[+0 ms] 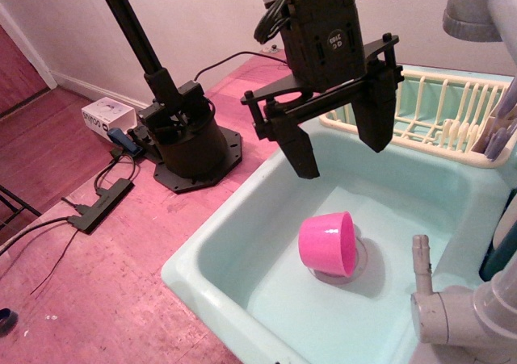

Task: Flip cup upright

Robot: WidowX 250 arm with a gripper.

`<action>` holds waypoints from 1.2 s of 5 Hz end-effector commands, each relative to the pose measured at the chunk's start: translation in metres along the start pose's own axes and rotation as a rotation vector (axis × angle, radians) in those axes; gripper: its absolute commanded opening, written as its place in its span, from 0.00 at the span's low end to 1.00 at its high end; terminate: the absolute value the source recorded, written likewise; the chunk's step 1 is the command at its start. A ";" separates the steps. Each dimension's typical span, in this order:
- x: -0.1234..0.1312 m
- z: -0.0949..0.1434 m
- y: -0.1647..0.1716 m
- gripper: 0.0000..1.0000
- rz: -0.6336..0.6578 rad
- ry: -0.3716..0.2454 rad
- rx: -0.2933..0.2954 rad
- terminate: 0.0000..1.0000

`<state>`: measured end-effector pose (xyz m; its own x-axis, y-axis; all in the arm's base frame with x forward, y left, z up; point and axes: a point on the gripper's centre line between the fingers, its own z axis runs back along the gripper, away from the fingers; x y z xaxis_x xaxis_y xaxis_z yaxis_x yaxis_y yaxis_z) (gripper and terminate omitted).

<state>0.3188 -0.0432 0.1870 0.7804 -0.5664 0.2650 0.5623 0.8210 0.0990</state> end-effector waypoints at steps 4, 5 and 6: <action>0.039 -0.020 0.007 1.00 -0.351 -0.021 -0.080 0.00; 0.037 -0.035 -0.005 1.00 -0.367 -0.025 -0.130 0.00; 0.026 -0.042 -0.013 1.00 -0.357 -0.030 -0.146 0.00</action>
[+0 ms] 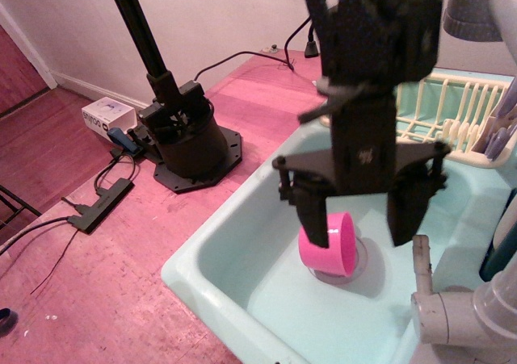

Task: Flip cup upright

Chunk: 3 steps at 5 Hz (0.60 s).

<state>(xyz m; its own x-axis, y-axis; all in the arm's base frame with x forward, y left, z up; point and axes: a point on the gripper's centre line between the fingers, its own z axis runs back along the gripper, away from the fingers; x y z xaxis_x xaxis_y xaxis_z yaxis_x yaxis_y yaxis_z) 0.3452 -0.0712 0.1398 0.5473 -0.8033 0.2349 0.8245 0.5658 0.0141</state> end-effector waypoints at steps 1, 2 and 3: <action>-0.009 0.010 -0.008 1.00 -0.017 -0.035 0.031 0.00; -0.018 0.005 -0.013 1.00 -0.015 -0.041 0.022 0.00; -0.022 -0.004 -0.017 1.00 -0.019 -0.048 0.004 0.00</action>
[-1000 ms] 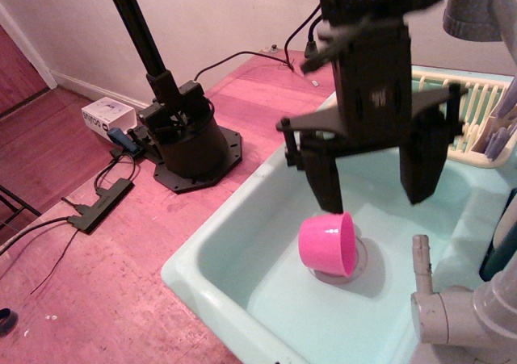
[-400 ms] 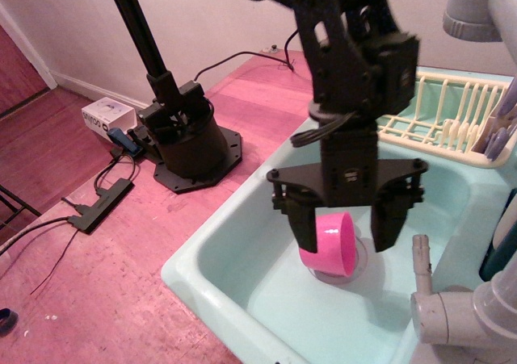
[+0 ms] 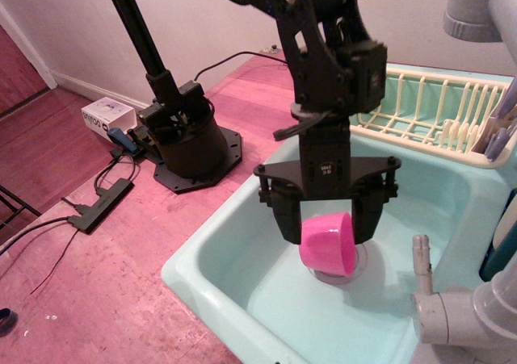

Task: Flip cup upright

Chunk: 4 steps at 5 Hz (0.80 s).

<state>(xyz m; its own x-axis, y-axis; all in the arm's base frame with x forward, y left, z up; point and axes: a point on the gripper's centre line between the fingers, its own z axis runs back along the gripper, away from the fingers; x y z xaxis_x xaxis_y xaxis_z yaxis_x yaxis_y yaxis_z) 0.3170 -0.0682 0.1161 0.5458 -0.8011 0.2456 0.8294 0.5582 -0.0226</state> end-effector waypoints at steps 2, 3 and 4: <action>0.002 0.001 0.002 1.00 -0.049 -0.031 0.019 0.00; 0.003 -0.002 -0.004 1.00 -0.054 -0.030 0.003 0.00; 0.001 0.001 -0.014 1.00 -0.060 -0.011 -0.017 0.00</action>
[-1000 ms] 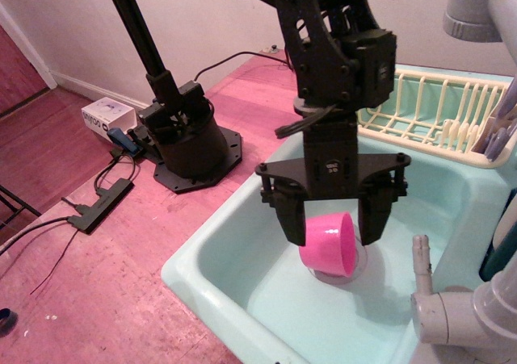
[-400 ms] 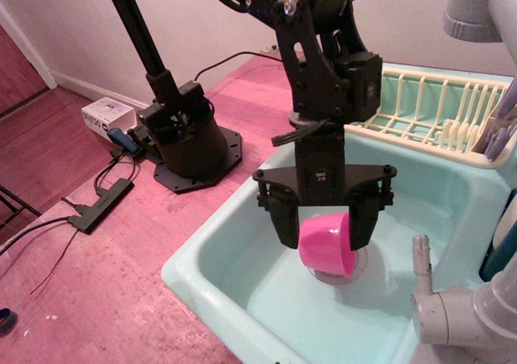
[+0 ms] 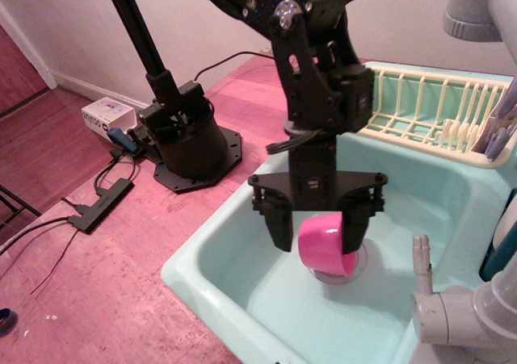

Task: Flip cup upright

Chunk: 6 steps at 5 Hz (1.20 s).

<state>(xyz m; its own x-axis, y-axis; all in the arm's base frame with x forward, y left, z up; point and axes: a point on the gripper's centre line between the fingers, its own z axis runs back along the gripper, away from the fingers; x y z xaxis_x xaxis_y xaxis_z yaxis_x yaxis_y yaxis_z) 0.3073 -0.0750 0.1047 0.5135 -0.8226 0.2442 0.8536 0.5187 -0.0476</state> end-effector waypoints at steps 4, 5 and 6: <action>0.009 0.010 -0.011 0.00 -0.016 -0.023 0.035 0.00; 0.011 0.017 -0.005 1.00 -0.011 -0.031 0.064 0.00; 0.012 0.028 0.000 1.00 -0.013 -0.027 0.082 0.00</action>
<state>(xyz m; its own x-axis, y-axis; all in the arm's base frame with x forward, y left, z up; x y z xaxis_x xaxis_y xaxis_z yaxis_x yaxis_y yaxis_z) 0.3113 -0.0789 0.1231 0.4928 -0.8410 0.2231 0.8625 0.5060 0.0021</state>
